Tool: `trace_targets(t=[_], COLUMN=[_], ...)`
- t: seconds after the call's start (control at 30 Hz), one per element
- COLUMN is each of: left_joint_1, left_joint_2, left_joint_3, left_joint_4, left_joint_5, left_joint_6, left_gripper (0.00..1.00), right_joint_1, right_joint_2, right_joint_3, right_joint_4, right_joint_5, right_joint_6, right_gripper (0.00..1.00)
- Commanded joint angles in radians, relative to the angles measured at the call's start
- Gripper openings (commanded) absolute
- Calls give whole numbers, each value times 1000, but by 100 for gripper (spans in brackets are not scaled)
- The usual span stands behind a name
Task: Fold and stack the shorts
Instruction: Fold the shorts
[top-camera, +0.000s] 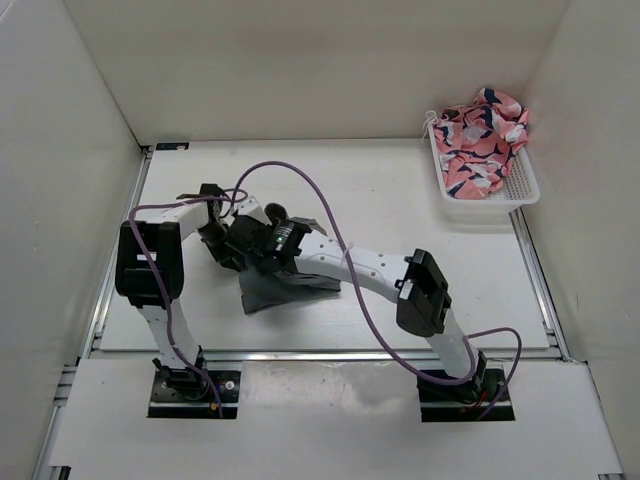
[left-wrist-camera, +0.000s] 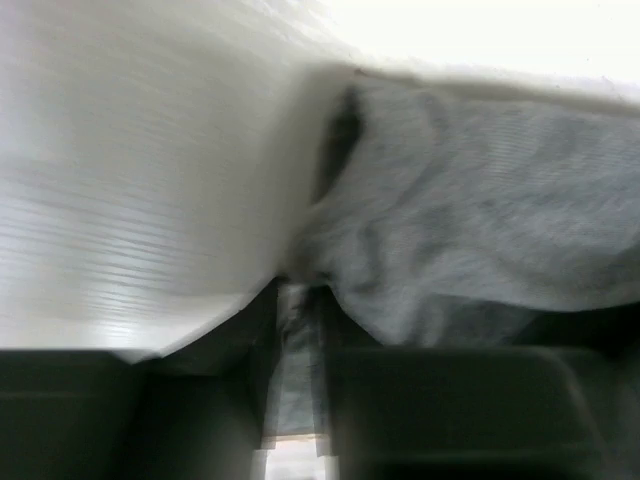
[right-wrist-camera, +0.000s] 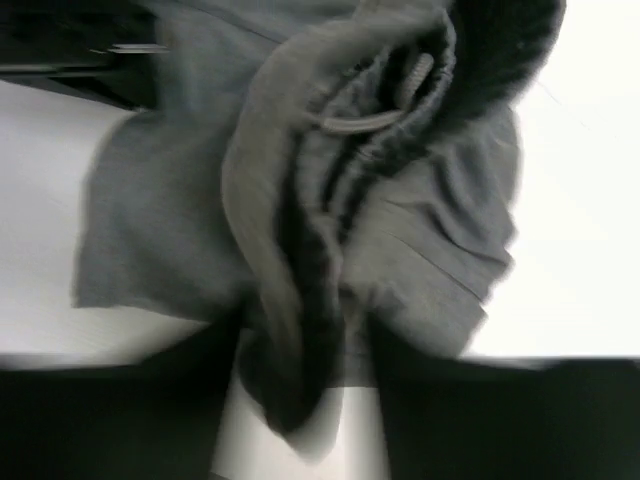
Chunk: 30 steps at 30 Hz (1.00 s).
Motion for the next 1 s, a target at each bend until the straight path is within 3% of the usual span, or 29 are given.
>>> trace_targets(t=[0.0, 0.03, 0.13, 0.23, 0.3, 0.33, 0.37, 0.4, 0.47, 0.5, 0.53, 0.63, 0.73, 0.8, 0.87, 0.93, 0.97], left_joint_1=[49, 66, 138, 177, 164, 145, 88, 54, -62, -102, -141, -242, -279, -279, -279, -279, -279], left_joint_2=[-78, -114, -203, -262, -298, -299, -312, -312, -312, -302, -286, -198, -110, -60, -33, -22, -22], left_joint_3=[21, 21, 74, 139, 194, 209, 238, 248, 257, 271, 286, 295, 283, 269, 269, 278, 278], left_joint_4=[9, -6, -90, -158, -183, -193, -193, -193, -203, -203, -203, -203, -157, -134, -134, -134, -134], left_joint_5=[5, 5, -31, -83, -104, -113, -113, -128, -137, -146, -147, -147, -98, -85, -85, -85, -85], left_joint_6=[0, 15, 42, 67, 96, 111, 125, 134, 135, 135, 125, 95, 75, 66, 66, 66, 66], left_gripper=[40, 57, 95, 96, 91, 85, 70, 62, 54, 54, 60, 86, 87, 82, 71, 31, 16], right_joint_1=[17, 17, -4, -84, -153, -178, -233, -262, -354, -386, -444, -521, -563, -572, -601, -615, -626], right_joint_2=[-20, -49, -207, -348, -453, -485, -543, -568, -627, -645, -675, -729, -758, -783, -798, -809, -819], right_joint_3=[75, 32, -122, -274, -362, -453, -495, -540, -654, -690, -724, -812, -842, -853, -864, -875, -875], right_joint_4=[82, 123, 281, 339, 362, 363, 363, 372, 372, 372, 372, 353, 329, 317, 307, 297, 297], right_joint_5=[-135, -181, -307, -373, -393, -404, -404, -419, -446, -459, -469, -493, -475, -475, -475, -466, -466], right_joint_6=[-67, -110, -80, -7, 23, 38, 75, 90, 139, 153, 167, 190, 190, 190, 190, 190, 181], right_gripper=[83, 97, 100, 100, 96, 91, 86, 79, 73, 73, 73, 77, 81, 82, 84, 84, 84])
